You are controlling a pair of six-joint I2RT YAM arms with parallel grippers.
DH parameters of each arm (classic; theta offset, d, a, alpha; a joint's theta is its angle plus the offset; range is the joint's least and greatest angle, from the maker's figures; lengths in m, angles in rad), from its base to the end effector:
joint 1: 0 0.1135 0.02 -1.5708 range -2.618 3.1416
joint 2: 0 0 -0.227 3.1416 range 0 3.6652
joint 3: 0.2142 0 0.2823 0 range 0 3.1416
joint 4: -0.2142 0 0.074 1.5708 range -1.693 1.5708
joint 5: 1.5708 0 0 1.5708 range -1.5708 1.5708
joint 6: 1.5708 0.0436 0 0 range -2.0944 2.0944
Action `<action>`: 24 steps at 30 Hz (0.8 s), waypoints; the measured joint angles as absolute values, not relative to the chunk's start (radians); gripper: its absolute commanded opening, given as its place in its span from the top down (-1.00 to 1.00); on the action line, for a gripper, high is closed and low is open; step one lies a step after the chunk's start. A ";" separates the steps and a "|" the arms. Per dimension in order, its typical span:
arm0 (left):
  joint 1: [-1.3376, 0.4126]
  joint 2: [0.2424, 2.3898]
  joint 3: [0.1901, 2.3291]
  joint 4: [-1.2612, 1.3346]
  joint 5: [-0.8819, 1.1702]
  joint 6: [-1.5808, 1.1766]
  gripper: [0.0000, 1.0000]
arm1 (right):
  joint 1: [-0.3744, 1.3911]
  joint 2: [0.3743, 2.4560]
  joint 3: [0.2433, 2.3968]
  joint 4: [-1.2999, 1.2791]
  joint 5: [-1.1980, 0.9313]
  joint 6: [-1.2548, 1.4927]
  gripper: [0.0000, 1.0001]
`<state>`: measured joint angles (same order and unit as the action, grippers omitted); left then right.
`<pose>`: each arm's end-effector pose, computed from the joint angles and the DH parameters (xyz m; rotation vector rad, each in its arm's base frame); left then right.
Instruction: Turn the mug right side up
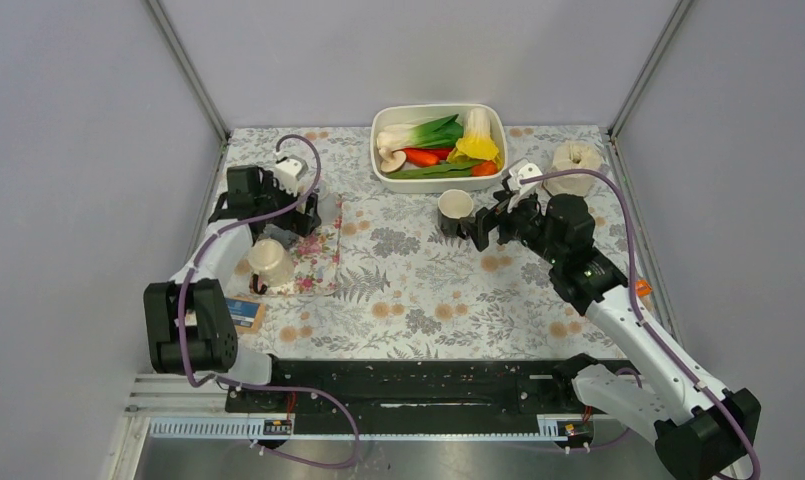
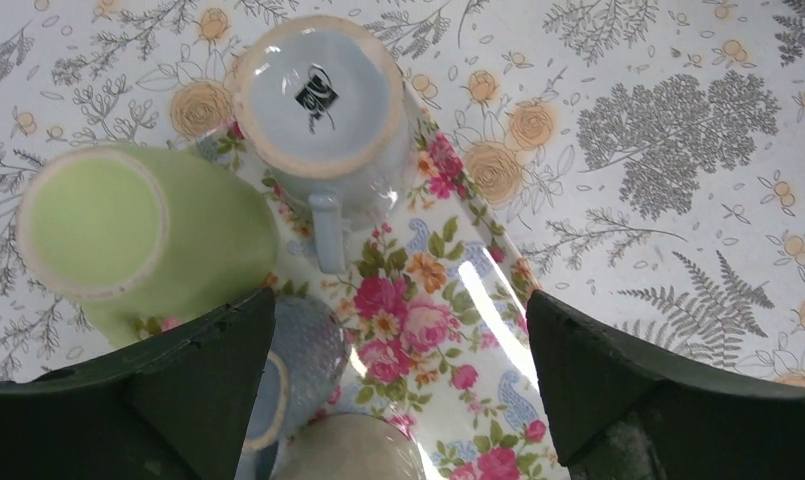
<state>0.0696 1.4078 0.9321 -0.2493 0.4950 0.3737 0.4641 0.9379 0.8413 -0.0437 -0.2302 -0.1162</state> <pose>0.3406 0.0030 0.1900 0.5802 2.1354 -0.3244 0.2472 0.1348 0.3134 -0.6575 1.5985 0.4544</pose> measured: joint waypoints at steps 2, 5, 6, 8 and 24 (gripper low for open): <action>0.070 1.465 0.988 -0.256 0.497 0.374 -0.98 | 0.464 0.939 0.834 -0.038 -0.231 -0.119 -0.98; 0.069 1.528 1.064 -0.280 0.495 0.381 -0.98 | 0.464 0.939 0.831 -0.019 -0.231 -0.124 -0.98; 0.069 1.550 1.098 -0.300 0.492 0.385 -0.98 | 0.464 0.939 0.829 -0.011 -0.231 -0.125 -0.98; 0.065 1.613 1.198 -0.341 0.488 0.393 -0.98 | 0.464 0.939 0.822 0.001 -0.231 -0.128 -0.97; -0.071 1.909 1.594 -0.620 0.341 0.464 -0.98 | 0.464 0.936 0.771 0.036 -0.234 -0.142 -0.93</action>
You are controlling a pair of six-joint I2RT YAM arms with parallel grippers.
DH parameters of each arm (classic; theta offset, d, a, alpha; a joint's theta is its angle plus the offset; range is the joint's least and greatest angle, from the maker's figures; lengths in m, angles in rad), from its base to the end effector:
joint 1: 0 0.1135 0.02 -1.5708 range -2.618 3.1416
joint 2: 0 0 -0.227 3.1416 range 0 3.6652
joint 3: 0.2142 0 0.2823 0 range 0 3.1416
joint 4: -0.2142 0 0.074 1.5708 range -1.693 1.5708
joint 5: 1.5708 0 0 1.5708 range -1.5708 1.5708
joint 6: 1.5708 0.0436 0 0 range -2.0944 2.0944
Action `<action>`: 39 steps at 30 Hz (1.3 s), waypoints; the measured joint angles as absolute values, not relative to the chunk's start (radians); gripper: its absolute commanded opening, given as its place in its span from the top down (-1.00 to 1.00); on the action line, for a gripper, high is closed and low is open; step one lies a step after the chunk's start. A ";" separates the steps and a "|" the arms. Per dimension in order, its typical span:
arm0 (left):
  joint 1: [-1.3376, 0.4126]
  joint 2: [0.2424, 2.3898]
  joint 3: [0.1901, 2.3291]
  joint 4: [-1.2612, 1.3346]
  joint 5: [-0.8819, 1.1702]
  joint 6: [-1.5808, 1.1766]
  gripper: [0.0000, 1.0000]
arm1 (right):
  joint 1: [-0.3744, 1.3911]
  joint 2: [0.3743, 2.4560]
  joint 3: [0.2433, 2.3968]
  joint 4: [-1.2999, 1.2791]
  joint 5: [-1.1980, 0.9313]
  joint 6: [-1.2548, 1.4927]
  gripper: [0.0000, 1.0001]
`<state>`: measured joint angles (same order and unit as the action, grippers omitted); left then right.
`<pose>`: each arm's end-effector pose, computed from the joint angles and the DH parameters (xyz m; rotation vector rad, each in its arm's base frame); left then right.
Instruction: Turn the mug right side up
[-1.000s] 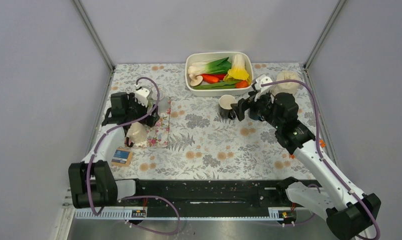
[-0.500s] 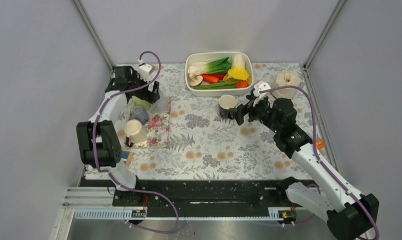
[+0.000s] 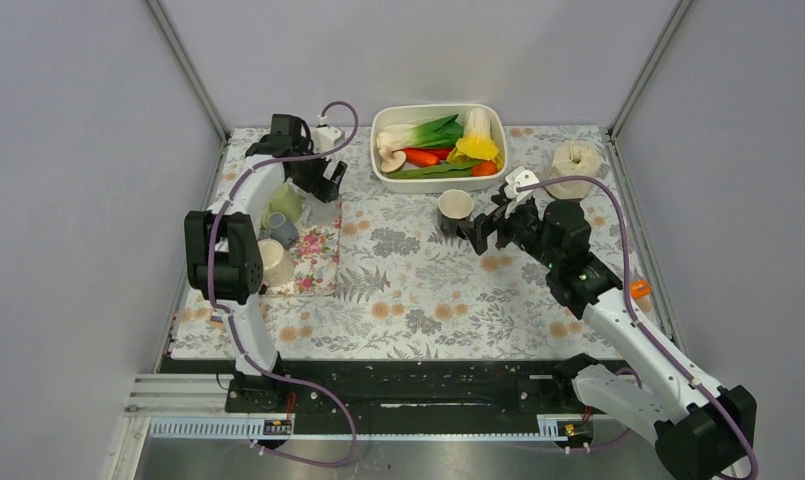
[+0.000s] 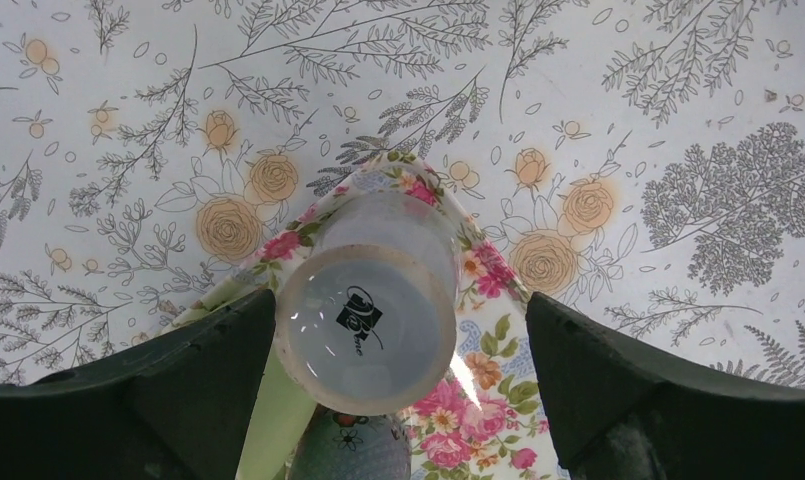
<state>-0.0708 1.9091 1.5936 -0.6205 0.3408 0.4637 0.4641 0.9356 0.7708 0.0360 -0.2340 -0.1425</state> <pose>0.4423 -0.0460 0.2064 0.7790 2.3219 -0.2559 0.2483 0.1356 0.2952 -0.6778 1.5758 0.4381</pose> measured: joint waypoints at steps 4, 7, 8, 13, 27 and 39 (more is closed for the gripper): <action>-0.083 1.955 1.641 -0.649 0.287 0.467 -0.98 | 0.464 0.932 0.761 0.038 -0.250 -0.142 -0.92; -0.082 1.977 1.657 -0.659 0.254 0.466 -0.98 | 0.464 0.926 0.756 0.040 -0.257 -0.142 -0.92; -0.082 1.980 1.658 -0.661 0.247 0.464 -0.98 | 0.464 0.924 0.756 0.041 -0.258 -0.142 -0.92; -0.080 1.981 1.658 -0.659 0.233 0.455 -0.98 | 0.462 0.921 0.753 0.042 -0.277 -0.142 -0.92; -0.080 2.073 1.726 -0.749 0.193 0.428 -0.98 | 0.459 0.920 0.745 0.043 -0.304 -0.142 -0.91; -0.080 2.099 1.760 -0.789 0.200 0.403 0.27 | 0.448 0.915 0.745 0.052 -0.311 -0.142 -0.90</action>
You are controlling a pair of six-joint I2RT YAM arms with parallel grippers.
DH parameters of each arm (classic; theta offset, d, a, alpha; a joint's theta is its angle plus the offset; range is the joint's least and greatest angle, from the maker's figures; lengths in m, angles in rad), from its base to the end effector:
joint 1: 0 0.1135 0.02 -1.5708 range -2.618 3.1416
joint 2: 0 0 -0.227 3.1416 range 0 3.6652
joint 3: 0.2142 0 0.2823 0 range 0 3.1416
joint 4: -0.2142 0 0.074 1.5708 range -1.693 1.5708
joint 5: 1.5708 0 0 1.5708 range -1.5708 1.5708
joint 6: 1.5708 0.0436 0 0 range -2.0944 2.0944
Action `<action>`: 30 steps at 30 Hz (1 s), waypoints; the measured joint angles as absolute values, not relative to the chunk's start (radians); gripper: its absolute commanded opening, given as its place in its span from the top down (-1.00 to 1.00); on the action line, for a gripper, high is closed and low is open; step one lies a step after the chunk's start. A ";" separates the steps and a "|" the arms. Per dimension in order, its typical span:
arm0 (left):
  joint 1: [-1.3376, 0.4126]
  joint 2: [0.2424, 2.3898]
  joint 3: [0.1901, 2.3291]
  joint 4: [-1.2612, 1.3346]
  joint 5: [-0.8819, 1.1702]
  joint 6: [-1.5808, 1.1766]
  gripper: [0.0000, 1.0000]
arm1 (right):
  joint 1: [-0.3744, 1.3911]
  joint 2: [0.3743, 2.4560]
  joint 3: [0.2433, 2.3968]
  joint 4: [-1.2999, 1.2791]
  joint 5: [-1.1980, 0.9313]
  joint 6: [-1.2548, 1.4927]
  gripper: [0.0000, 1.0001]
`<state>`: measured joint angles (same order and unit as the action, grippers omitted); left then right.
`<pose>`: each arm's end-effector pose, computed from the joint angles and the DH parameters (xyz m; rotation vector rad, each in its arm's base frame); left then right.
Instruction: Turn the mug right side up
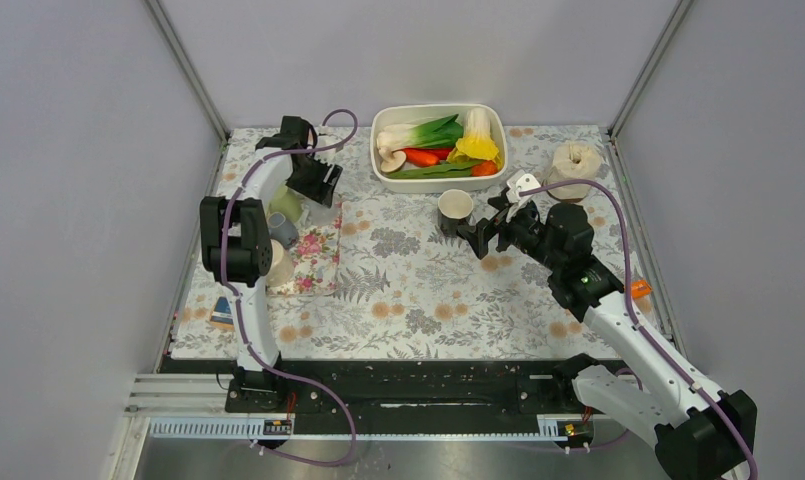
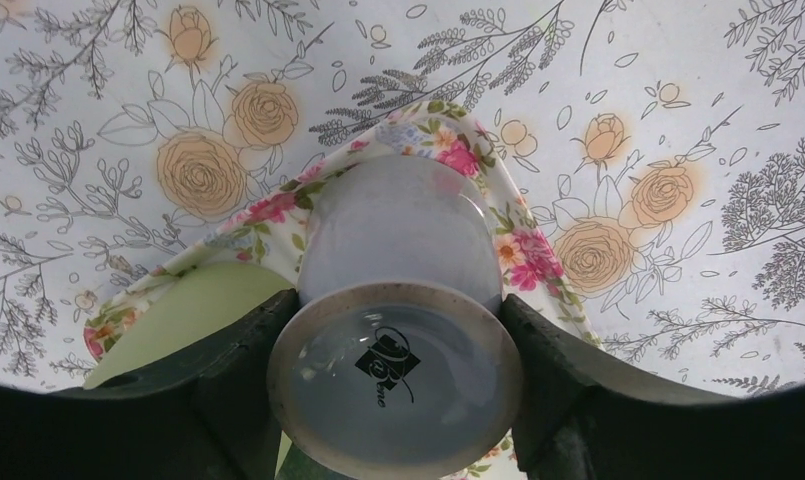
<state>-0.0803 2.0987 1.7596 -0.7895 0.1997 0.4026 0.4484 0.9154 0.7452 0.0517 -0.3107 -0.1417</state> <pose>0.4622 -0.0459 0.1689 0.6967 2.5777 -0.1677 0.2451 0.1327 0.2922 -0.7169 1.5499 0.4912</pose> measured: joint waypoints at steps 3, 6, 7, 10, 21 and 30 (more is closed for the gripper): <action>-0.080 2.099 1.761 -0.796 0.202 0.400 0.66 | 0.448 0.915 0.745 0.056 -0.317 -0.141 -0.90; -0.081 2.099 1.763 -0.807 0.202 0.400 1.00 | 0.445 0.915 0.745 0.056 -0.319 -0.141 -0.89; -0.081 2.099 1.767 -0.814 0.204 0.400 1.00 | 0.445 0.915 0.745 0.057 -0.320 -0.141 -0.89; -0.082 2.099 1.772 -0.833 0.208 0.399 1.00 | 0.444 0.915 0.745 0.057 -0.326 -0.139 -0.89; -0.083 1.997 1.800 -0.829 0.326 0.303 1.00 | 0.444 0.931 0.745 0.056 -0.332 -0.124 -0.91; -0.083 1.818 1.767 -0.648 0.514 0.095 1.00 | 0.444 0.943 0.746 0.056 -0.361 -0.095 -0.94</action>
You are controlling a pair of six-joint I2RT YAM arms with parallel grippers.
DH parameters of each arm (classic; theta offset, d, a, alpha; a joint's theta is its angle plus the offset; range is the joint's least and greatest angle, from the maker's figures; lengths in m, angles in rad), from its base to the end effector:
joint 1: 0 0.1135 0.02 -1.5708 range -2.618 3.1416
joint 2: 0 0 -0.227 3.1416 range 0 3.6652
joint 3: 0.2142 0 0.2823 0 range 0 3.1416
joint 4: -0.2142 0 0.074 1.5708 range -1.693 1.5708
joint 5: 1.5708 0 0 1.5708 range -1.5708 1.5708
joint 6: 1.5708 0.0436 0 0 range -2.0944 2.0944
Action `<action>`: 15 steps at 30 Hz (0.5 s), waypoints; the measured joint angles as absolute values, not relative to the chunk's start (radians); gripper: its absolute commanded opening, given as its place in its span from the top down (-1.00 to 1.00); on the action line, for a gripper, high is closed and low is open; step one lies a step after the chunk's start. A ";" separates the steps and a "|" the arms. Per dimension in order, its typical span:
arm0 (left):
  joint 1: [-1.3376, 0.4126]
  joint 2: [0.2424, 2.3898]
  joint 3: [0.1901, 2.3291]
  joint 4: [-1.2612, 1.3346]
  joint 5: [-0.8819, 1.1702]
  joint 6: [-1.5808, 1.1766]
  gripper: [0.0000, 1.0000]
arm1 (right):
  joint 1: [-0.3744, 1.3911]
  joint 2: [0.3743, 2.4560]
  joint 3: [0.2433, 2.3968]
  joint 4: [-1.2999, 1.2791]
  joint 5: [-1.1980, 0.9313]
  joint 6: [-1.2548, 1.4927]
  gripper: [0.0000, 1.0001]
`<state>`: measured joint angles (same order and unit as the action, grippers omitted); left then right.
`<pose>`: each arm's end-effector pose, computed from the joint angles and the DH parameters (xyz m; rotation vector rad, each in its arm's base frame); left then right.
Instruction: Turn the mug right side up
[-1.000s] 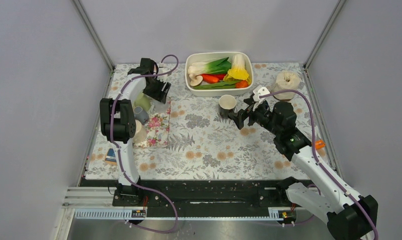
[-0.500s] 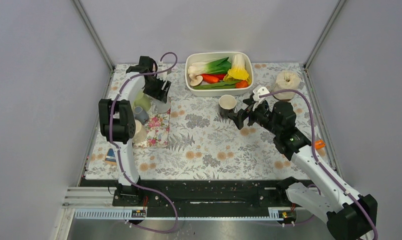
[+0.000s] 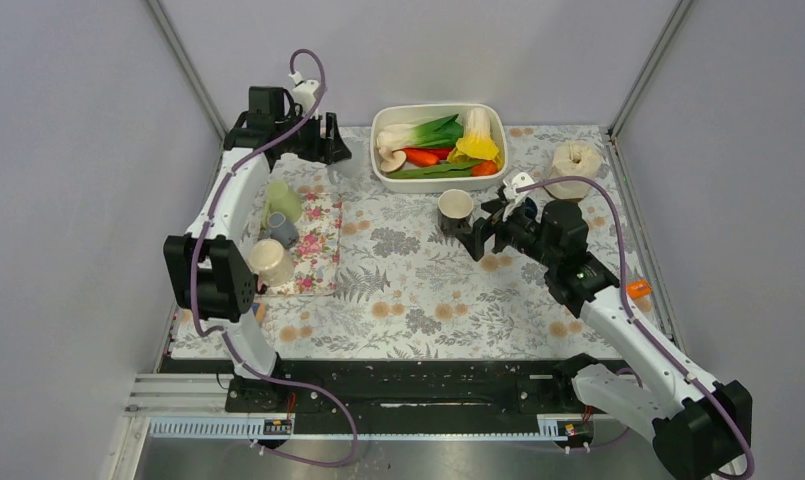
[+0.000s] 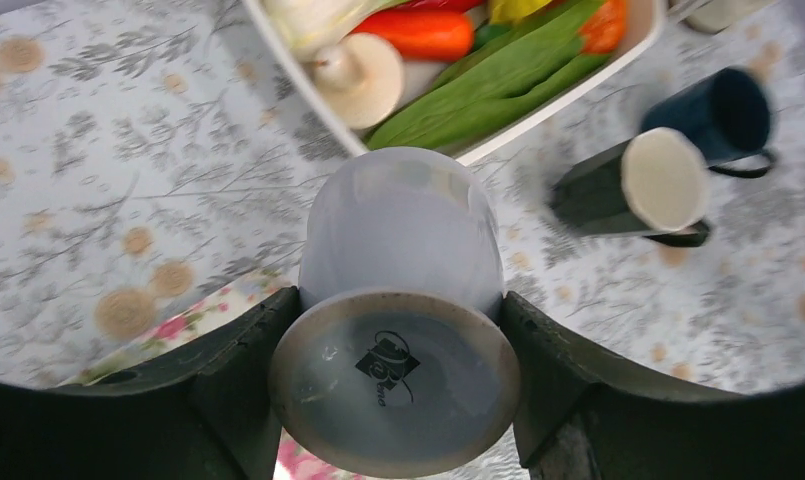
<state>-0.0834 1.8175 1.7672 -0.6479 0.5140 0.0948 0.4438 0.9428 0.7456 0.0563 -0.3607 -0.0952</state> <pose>0.4364 -0.0580 0.3077 0.4658 2.1744 -0.5742 0.2486 0.1352 0.2859 -0.7178 1.5799 0.5658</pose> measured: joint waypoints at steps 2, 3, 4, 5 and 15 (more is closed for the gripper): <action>-0.083 1.777 1.709 -0.560 0.572 0.014 1.00 | 0.444 0.958 0.746 0.057 -0.375 -0.078 -0.95; -0.084 1.758 1.678 -0.519 0.598 -0.025 1.00 | 0.444 0.968 0.748 0.057 -0.387 -0.068 -0.96; -0.084 1.740 1.641 -0.470 0.625 -0.073 1.00 | 0.444 0.984 0.751 0.058 -0.399 -0.053 -0.96; -0.084 1.731 1.616 -0.438 0.643 -0.107 1.00 | 0.444 0.997 0.755 0.058 -0.411 -0.041 -0.96; -0.087 1.703 1.312 0.093 0.840 -0.594 1.00 | 0.442 1.168 0.854 0.122 -0.572 0.176 -0.94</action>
